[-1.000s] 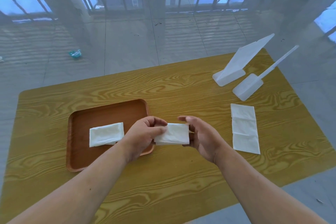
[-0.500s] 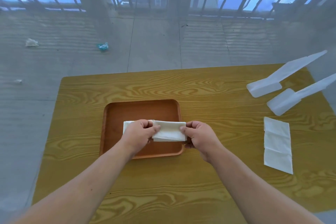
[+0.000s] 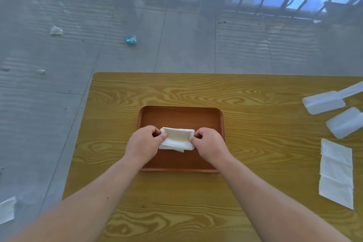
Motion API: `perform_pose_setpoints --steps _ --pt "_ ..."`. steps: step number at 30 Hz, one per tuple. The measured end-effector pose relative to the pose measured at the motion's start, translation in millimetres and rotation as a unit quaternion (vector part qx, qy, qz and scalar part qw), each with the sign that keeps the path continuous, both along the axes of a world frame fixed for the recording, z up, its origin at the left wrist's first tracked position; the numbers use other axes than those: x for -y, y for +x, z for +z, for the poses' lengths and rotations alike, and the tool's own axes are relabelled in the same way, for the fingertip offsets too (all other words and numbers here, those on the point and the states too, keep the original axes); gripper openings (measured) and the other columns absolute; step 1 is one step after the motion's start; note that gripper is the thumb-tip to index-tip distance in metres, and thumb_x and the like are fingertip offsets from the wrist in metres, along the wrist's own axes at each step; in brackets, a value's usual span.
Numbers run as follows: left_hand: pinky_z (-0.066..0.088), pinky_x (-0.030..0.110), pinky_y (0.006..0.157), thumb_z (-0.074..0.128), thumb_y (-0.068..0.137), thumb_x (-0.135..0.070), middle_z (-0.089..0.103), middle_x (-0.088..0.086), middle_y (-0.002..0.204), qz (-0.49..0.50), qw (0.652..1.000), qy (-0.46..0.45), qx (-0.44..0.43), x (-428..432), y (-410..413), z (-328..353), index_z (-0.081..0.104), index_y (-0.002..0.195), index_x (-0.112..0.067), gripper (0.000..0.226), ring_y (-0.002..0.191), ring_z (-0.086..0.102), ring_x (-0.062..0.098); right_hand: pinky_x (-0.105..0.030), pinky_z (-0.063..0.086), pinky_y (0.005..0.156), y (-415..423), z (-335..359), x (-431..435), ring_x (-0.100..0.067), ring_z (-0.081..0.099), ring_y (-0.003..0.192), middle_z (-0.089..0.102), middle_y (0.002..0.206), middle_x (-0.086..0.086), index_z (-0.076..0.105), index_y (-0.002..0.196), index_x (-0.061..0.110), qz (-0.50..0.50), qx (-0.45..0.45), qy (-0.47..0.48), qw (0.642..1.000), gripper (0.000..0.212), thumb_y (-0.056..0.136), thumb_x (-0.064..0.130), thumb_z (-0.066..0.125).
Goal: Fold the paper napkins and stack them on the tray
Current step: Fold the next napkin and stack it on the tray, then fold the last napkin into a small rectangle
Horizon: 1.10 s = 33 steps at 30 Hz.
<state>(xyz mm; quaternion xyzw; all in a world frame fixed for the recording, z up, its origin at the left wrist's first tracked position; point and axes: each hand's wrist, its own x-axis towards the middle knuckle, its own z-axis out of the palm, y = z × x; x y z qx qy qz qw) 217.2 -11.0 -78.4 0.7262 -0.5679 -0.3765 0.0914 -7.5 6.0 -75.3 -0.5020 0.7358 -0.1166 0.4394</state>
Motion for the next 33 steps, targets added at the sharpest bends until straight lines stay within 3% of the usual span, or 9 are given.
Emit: perform_pose_setpoints --steps 9,12,16,18,20,22,25,29,33 --pt "0.037 0.030 0.052 0.068 0.092 -0.050 0.064 -0.009 0.074 -0.022 0.995 -0.003 0.093 3 -2 -12 0.055 0.076 -0.030 0.028 0.068 0.059 0.012 -0.031 0.035 0.050 13 -7 3 -0.015 0.058 0.067 0.062 0.074 0.007 0.054 0.077 0.024 0.112 -0.161 -0.025 0.980 0.026 0.099 0.038 0.054" --pt "0.037 0.031 0.051 0.071 0.088 -0.040 0.060 -0.009 0.077 -0.030 0.992 -0.038 0.117 4 -10 -6 0.049 0.079 -0.030 0.026 0.067 0.056 0.012 -0.034 0.041 0.051 11 -5 1 -0.020 0.060 0.066 0.061 0.071 0.005 0.051 0.073 0.022 0.137 -0.201 -0.053 0.968 0.031 0.099 0.040 0.056" --pt "0.043 0.033 0.075 0.069 0.088 -0.032 0.059 -0.007 0.105 -0.083 0.984 -0.097 0.122 4 -33 7 0.054 0.108 -0.025 0.026 0.096 0.056 0.019 -0.038 0.051 0.059 -7 2 -11 -0.020 0.060 0.068 0.061 0.073 0.007 0.055 0.081 0.022 0.134 -0.195 -0.094 0.967 0.031 0.098 0.048 0.057" --pt "0.044 0.036 0.089 0.070 0.086 -0.036 0.058 -0.003 0.119 -0.133 0.976 -0.134 0.111 3 -54 13 0.055 0.122 -0.023 0.041 0.110 0.053 0.023 -0.036 0.051 0.066 -27 7 -22 -0.017 0.060 0.079 0.063 0.086 0.009 0.060 0.096 0.023 0.091 -0.166 -0.136 0.972 0.032 0.097 0.055 0.056" --pt "0.044 0.043 0.101 0.070 0.088 -0.047 0.057 0.000 0.134 -0.194 0.961 -0.171 0.100 -1 -82 20 0.055 0.132 -0.022 0.054 0.123 0.051 0.026 -0.036 0.051 0.088 -55 10 -34 -0.019 0.058 0.105 0.065 0.112 0.006 0.061 0.122 0.023 0.054 -0.162 -0.173 0.970 0.045 0.096 0.060 0.054" --pt "0.037 0.047 0.114 0.064 0.090 -0.061 0.047 0.000 0.155 -0.263 0.943 -0.177 0.101 -4 -112 24 0.051 0.144 -0.024 0.067 0.141 0.043 0.027 -0.040 0.043 0.109 -86 12 -46 -0.024 0.049 0.129 0.059 0.138 0.000 0.051 0.145 0.020 0.043 -0.189 -0.179 0.965 0.067 0.096 0.065 0.051" --pt "0.015 0.048 0.129 0.044 0.092 -0.077 0.022 0.001 0.173 -0.378 0.903 -0.157 0.130 -12 -157 22 0.034 0.159 -0.028 0.084 0.158 0.018 0.025 -0.047 0.027 0.125 -137 12 -66 -0.029 0.028 0.153 0.038 0.164 -0.006 0.026 0.162 0.022 0.030 -0.226 -0.134 0.965 0.085 0.095 0.073 0.042" --pt "-0.004 0.049 0.130 0.035 0.091 -0.081 0.002 -0.001 0.177 -0.477 0.856 -0.126 0.153 -27 -213 12 0.018 0.165 -0.033 0.090 0.162 -0.005 0.020 -0.057 0.010 0.128 -206 7 -100 -0.034 0.000 0.161 0.009 0.176 -0.006 0.003 0.166 0.031 -0.024 -0.242 -0.068 0.967 0.091 0.094 0.079 0.031" --pt "-0.006 0.049 0.130 0.036 0.091 -0.082 -0.008 0.000 0.177 -0.531 0.825 -0.090 0.173 -41 -254 -2 0.008 0.166 -0.035 0.093 0.161 -0.013 0.021 -0.062 0.011 0.126 -257 -1 -134 -0.038 -0.006 0.161 -0.001 0.176 -0.008 -0.010 0.165 0.033 -0.082 -0.256 0.002 0.963 0.092 0.095 0.079 0.027"
